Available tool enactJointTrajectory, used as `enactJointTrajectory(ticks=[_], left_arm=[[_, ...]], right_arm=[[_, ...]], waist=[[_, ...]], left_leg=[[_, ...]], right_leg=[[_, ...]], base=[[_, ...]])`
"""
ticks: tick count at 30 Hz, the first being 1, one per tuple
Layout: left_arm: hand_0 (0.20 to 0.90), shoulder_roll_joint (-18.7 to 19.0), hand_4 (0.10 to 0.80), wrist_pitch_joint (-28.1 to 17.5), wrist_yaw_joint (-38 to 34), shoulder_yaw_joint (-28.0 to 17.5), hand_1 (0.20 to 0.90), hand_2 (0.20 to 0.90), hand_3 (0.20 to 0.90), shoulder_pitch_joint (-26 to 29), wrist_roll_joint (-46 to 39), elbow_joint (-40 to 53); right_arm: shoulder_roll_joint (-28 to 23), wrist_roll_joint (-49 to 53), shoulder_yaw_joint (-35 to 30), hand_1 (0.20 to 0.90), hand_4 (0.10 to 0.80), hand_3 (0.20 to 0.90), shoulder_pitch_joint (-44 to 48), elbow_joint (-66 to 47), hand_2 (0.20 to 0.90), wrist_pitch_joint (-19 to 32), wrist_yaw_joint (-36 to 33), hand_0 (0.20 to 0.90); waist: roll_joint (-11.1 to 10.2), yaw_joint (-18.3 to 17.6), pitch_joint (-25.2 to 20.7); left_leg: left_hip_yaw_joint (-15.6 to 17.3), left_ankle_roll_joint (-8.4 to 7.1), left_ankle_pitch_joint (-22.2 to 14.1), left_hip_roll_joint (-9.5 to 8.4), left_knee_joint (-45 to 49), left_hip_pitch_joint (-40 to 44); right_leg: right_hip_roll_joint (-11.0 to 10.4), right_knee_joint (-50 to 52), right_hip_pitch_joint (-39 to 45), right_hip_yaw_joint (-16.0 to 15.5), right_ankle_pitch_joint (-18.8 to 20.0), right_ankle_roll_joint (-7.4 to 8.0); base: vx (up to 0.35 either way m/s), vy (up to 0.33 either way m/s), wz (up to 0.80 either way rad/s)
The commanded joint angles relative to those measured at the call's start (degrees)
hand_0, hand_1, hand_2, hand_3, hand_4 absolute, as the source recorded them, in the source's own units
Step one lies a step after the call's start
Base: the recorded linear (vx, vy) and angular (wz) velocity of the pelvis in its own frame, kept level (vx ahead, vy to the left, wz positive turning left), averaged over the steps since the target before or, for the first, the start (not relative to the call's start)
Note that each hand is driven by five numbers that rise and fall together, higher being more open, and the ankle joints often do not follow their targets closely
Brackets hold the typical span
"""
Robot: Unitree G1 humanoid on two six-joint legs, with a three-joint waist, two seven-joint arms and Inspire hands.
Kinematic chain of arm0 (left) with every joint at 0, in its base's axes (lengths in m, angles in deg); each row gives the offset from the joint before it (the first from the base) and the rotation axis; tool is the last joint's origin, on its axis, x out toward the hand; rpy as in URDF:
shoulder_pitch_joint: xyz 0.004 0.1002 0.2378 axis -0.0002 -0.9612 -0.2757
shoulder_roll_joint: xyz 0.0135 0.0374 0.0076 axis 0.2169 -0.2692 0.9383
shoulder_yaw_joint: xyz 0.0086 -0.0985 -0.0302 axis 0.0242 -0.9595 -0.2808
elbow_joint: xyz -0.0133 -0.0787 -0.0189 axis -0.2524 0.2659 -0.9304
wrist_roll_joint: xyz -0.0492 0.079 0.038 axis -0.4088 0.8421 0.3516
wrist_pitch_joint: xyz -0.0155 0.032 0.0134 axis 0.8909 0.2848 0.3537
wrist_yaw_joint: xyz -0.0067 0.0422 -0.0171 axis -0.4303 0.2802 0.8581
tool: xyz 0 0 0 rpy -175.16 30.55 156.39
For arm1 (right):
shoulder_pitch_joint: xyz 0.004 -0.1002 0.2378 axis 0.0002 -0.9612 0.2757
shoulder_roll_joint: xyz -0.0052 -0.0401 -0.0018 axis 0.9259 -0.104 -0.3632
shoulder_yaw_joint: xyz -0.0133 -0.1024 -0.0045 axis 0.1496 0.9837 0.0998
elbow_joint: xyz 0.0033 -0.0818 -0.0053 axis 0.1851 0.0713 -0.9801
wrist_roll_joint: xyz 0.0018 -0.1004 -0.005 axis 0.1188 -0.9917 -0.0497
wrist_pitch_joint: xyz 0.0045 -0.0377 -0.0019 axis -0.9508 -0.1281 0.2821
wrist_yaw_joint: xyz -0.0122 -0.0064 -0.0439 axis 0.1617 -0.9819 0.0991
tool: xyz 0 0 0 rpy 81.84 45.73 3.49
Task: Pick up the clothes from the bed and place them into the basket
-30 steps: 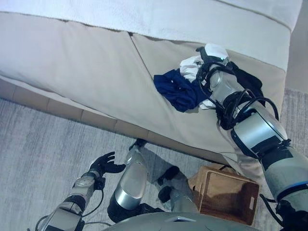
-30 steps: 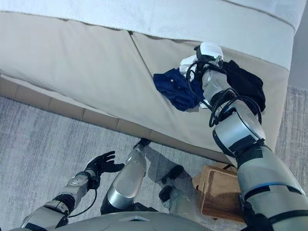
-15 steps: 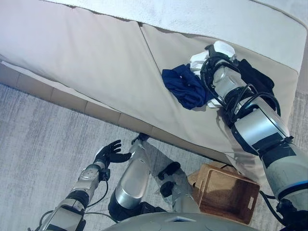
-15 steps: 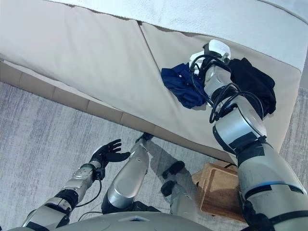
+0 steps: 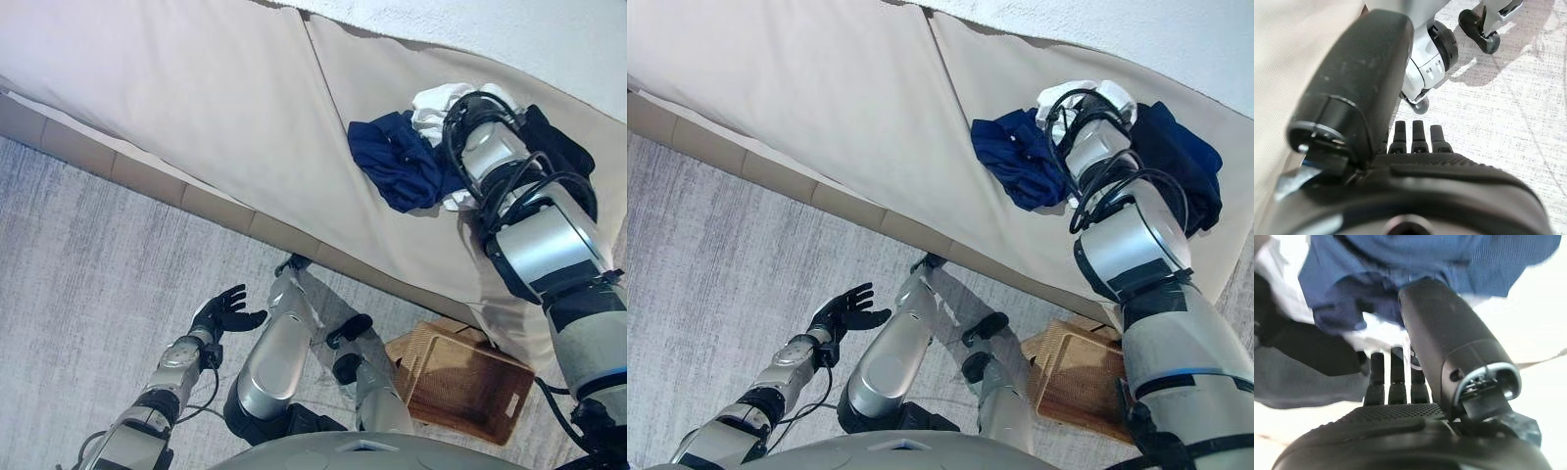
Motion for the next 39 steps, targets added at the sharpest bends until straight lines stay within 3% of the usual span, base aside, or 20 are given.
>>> enactJointTrajectory(ticks=[1,2,3,5,6,7,13,15,18,20,24,30,39], left_arm=[[0.900,4.1,0.800,-2.3,1.0,0.1,0.900,0.900,0.900,-6.4,0.0,1.9],[0.900,4.3,0.800,-2.1,0.5,0.1,0.900,0.900,0.900,-6.3,-0.4,1.9],[0.900,4.3,0.800,-2.1,0.5,0.0,0.900,0.900,0.900,-6.3,-0.4,1.8],[0.900,4.1,0.800,-1.9,-0.4,-0.4,0.900,0.900,0.900,-6.1,0.0,1.1],[0.900,4.1,0.800,-2.0,-0.5,-0.5,0.900,0.900,0.900,-6.1,0.0,1.0],[0.900,3.9,0.800,-1.9,-1.0,-0.6,0.900,0.900,0.900,-6.3,0.1,0.8],[0.900,3.1,0.800,-0.3,-3.3,-0.8,0.900,0.900,0.900,-7.3,2.1,0.1],[0.900,3.0,0.800,0.1,-3.6,-0.8,0.900,0.900,0.900,-7.5,2.8,-0.1],[0.900,2.1,0.800,2.1,-4.7,-0.3,0.900,0.900,0.900,-8.9,5.6,-2.5],[0.900,1.7,0.800,2.8,-5.0,-0.4,0.900,0.900,0.900,-9.8,6.7,-3.8],[0.900,1.5,0.800,2.6,-4.6,-0.4,0.900,0.900,0.900,-11.2,7.5,-5.0],[0.900,1.1,0.800,2.5,-3.9,0.3,0.900,0.900,0.900,-9.7,8.0,-5.9],[0.900,1.0,0.800,4.8,-4.3,0.3,0.900,0.900,0.900,-10.1,10.9,-10.7]], right_arm=[[-5.7,3.1,2.4,0.300,0.100,0.200,6.8,-4.9,0.300,3.9,-9.1,0.300],[-5.9,6.5,1.3,0.300,0.100,0.200,7.1,-7.0,0.300,7.0,-14.2,0.300],[-5.8,6.9,0.9,0.300,0.100,0.200,7.0,-7.4,0.300,7.0,-14.5,0.300],[-6.1,11.3,-2.6,0.300,0.100,0.200,6.7,-10.4,0.300,13.3,-22.1,0.300],[-6.2,12.1,-3.2,0.300,0.100,0.200,6.7,-10.9,0.300,14.2,-23.1,0.300],[-6.8,14.9,-5.6,0.300,0.100,0.200,6.4,-13.5,0.300,17.6,-26.7,0.300],[-9.6,19.1,-12.9,0.300,0.100,0.200,3.6,-26.1,0.300,25.9,-35.0,0.300],[-10.0,18.5,-14.1,0.300,0.100,0.200,2.9,-27.9,0.300,26.2,-34.7,0.300],[-12.1,17.8,-14.3,0.300,0.100,0.200,0.1,-32.4,0.300,23.5,-27.0,0.300],[-12.6,18.1,-13.8,0.300,0.100,0.200,-1.5,-33.9,0.300,21.9,-21.3,0.300],[-12.3,16.7,-12.9,0.300,0.100,0.200,-5.2,-35.0,0.300,22.8,-16.3,0.300],[-11.5,15.0,-12.8,0.300,0.100,0.200,-5.8,-34.8,0.300,26.4,-20.0,0.300],[-19.1,14.5,-11.6,0.300,0.100,0.200,-0.4,-36.3,0.300,27.5,-28.9,0.300]], waist=[[0.5,0.1,0.5],[-0.1,-0.5,0.5],[-0.2,-0.6,0.5],[-1.0,-1.6,0.4],[-1.1,-1.8,0.4],[-1.4,-2.5,-0.2],[-3.0,-5.5,-4.8],[-3.2,-5.9,-5.4],[-3.5,-8.4,-9.5],[-3.7,-9.7,-11.5],[-3.6,-11.1,-14.1],[-3.6,-11.9,-15.9],[-2.3,-15.9,-21.0]], left_leg=[[3.4,5.13,-0.9,1.77,-4.5,4.0],[3.8,5.02,-1.3,2.16,-4.7,4.7],[3.9,5.00,-1.3,2.23,-4.8,4.9],[4.8,4.89,-2.1,2.71,-5.2,6.6],[4.9,4.87,-2.3,2.78,-5.3,6.9],[5.4,5.01,-1.4,2.46,-5.6,7.7],[7.0,5.30,-3.8,1.69,-6.5,12.9],[7.3,5.44,-4.7,1.46,-6.1,13.8],[8.3,5.76,-7.3,0.80,-3.7,17.7],[8.4,5.96,-7.4,0.60,-3.8,19.5],[9.8,6.17,-7.4,1.19,-5.6,23.2],[11.7,6.82,-6.9,1.12,-7.5,24.2],[14.2,7.92,-6.5,0.45,-9.5,27.3]], right_leg=[[-3.6,12.3,-1.4,3.7,-1.6,1.21],[-3.1,11.8,-1.0,4.1,-1.5,1.37],[-3.0,11.8,-0.8,4.2,-1.5,1.40],[-2.4,11.2,0.3,5.0,-1.3,1.66],[-2.4,11.0,0.6,5.2,-1.3,1.69],[-2.5,9.8,1.3,5.3,0.5,1.49],[-2.7,6.7,5.6,6.8,2.0,1.84],[-2.9,6.5,6.3,7.1,2.4,1.89],[-3.6,5.6,9.6,8.5,2.7,1.80],[-3.9,5.2,10.7,9.0,3.3,1.95],[-3.5,3.8,13.0,10.6,4.5,2.62],[-3.4,2.3,14.2,10.6,6.1,2.86],[-2.7,3.6,14.5,13.5,6.0,2.30]], base=[[-0.002,-0.053,0.00],[-0.003,-0.042,0.00],[-0.003,-0.057,-0.02],[0.004,-0.043,-0.07],[-0.064,0.019,-0.15],[-0.059,0.030,-0.21],[0.040,-0.023,-0.15],[0.103,-0.013,-0.23],[0.200,0.053,-0.26],[0.212,0.064,-0.33],[0.136,0.003,-0.22],[-0.037,-0.049,-0.11],[-0.030,0.016,-0.09]])
